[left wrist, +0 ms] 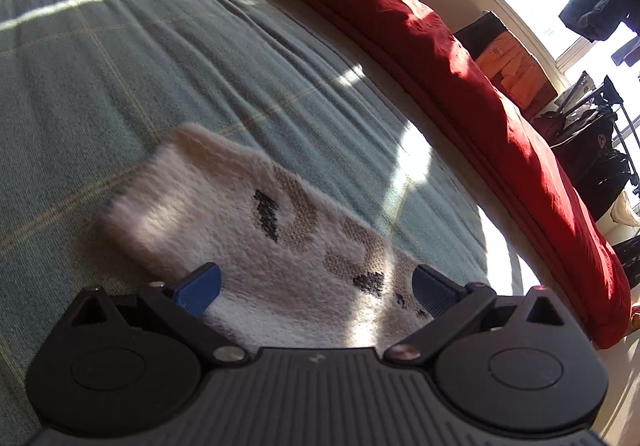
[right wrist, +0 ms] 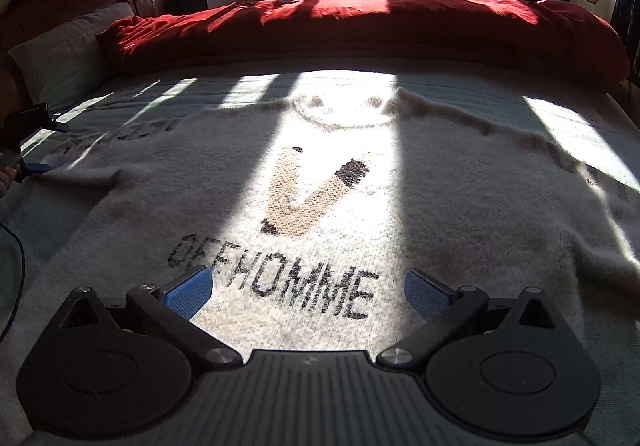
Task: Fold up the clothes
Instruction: 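Close the left tool on the patterned sleeve cuff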
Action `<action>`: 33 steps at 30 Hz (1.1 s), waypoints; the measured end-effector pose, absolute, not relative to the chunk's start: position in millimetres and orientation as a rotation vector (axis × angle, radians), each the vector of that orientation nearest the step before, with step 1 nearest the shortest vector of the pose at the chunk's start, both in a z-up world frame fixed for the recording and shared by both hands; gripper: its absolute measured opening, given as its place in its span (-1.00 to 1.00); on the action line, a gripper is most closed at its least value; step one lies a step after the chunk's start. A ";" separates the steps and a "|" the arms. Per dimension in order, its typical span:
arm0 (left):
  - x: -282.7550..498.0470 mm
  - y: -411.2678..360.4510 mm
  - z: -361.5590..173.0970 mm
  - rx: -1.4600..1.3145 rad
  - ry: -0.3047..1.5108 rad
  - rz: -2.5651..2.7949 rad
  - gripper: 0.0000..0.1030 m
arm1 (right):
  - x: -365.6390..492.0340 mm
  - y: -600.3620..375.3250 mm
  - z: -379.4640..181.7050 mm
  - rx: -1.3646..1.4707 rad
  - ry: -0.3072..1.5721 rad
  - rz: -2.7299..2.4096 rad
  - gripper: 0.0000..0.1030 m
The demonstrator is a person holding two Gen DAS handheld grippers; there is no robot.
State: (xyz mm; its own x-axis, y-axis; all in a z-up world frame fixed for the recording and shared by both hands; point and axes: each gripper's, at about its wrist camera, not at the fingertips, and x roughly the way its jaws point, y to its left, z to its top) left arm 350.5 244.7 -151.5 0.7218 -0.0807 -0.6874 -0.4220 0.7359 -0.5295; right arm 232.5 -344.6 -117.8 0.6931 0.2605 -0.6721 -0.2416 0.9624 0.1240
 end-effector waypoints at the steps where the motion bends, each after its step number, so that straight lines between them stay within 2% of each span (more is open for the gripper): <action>1: 347.2 249.5 -148.2 -0.745 0.746 0.225 0.96 | 231.6 -342.0 -115.9 0.028 0.753 0.281 1.00; 7: 320.3 264.0 -147.2 -0.901 0.694 0.214 0.93 | 225.6 -334.1 -104.4 0.065 0.735 0.271 1.00; 9: 311.3 262.5 -156.0 -0.957 0.697 0.215 0.77 | 225.9 -333.7 -103.2 0.092 0.740 0.269 1.00; 10: 306.1 261.6 -162.6 -1.001 0.692 0.214 0.63 | 226.1 -334.1 -102.4 0.114 0.743 0.267 1.00; 14: 298.9 257.6 -188.4 -1.117 0.682 0.185 0.36 | 227.8 -336.0 -101.7 0.177 0.747 0.263 1.00; 30: 349.5 258.7 -197.0 -1.062 0.588 0.257 0.17 | 235.9 -323.8 -106.8 0.176 0.761 0.252 1.00; 31: 350.1 256.0 -196.5 -1.041 0.592 0.264 0.07 | 236.1 -323.0 -107.7 0.173 0.762 0.258 1.00; 33: 349.4 252.7 -196.7 -0.999 0.611 0.285 -0.26 | 237.0 -322.7 -109.4 0.168 0.761 0.262 1.00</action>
State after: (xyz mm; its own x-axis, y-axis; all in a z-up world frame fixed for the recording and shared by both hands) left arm 349.4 252.7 -196.7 0.7989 -0.0491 -0.5994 -0.4907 0.5230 -0.6969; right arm 237.0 -322.7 -109.4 0.6939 0.2942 -0.6572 -0.1733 0.9541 0.2441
